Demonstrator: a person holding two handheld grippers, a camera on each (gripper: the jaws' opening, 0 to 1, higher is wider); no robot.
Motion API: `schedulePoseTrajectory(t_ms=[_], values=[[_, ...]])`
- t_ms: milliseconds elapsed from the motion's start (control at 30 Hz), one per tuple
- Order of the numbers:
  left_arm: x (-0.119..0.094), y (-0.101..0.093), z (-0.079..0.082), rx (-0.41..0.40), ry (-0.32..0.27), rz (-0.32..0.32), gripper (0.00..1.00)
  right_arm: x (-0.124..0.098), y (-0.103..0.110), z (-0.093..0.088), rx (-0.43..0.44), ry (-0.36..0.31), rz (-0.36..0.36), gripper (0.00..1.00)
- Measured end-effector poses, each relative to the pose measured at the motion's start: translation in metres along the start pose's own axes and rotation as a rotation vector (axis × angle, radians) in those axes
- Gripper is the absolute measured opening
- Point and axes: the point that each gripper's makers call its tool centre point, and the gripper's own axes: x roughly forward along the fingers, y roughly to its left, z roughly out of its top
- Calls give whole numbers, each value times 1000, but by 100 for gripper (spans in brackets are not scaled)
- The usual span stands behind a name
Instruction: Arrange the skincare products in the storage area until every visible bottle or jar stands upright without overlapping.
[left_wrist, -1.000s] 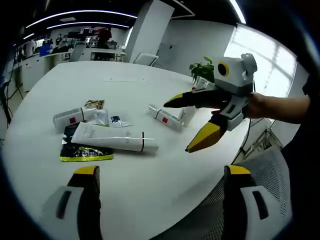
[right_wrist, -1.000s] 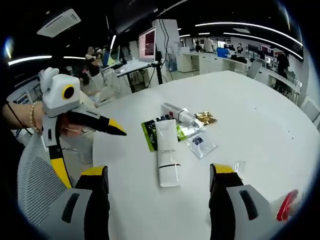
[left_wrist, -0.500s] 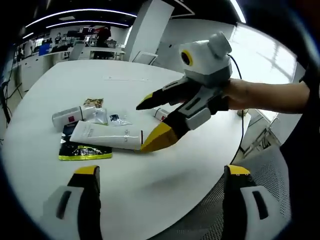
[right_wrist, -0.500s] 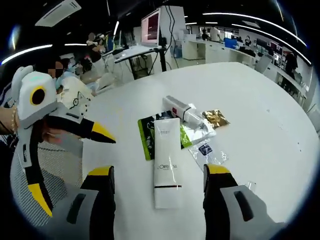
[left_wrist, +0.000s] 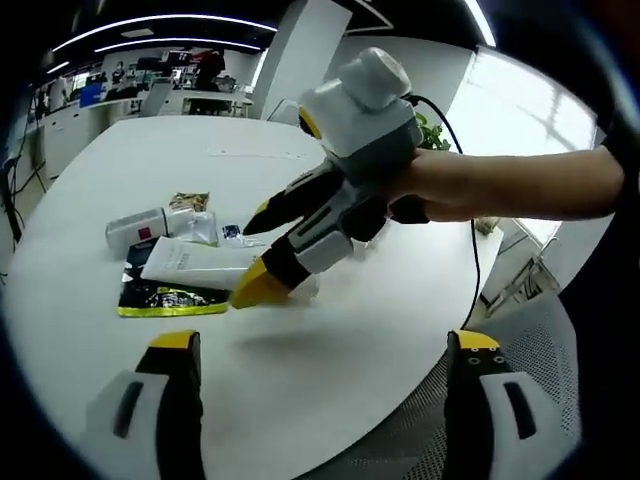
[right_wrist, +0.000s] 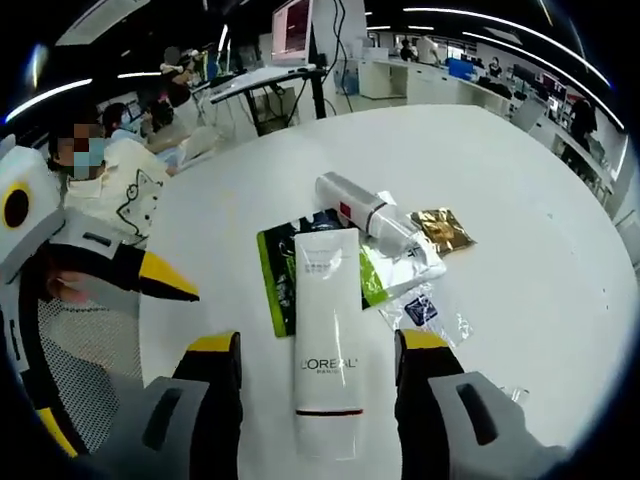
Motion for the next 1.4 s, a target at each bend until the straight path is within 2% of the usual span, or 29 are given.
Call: schedulePoseTrajectory(t_ms=[233,567,733,967,1000,1033,1400], values=[[0,1,0,7,4,-10,94,12,-6,4,9,4,-37,55],[2,4,-4,1,12,-9,94,27,-5,11,-57,10,-61,48],[1,4,0,-15,-4,-14,94,36,-7,9,-66,23,-66,47],[1,3,1,-31,-14,-12,94,35,-9,10,-98,26,-75,43],[1,3,1,-31,-14,-13,94,35,-8,9,-108,26,-74,41],[1,3,2,-30,-14,-14,94,36,-6,10,-125,18,-66,34],[1,-1,2,-21,-5,-18,94,35,-7,11,-114,-17,-84,32]])
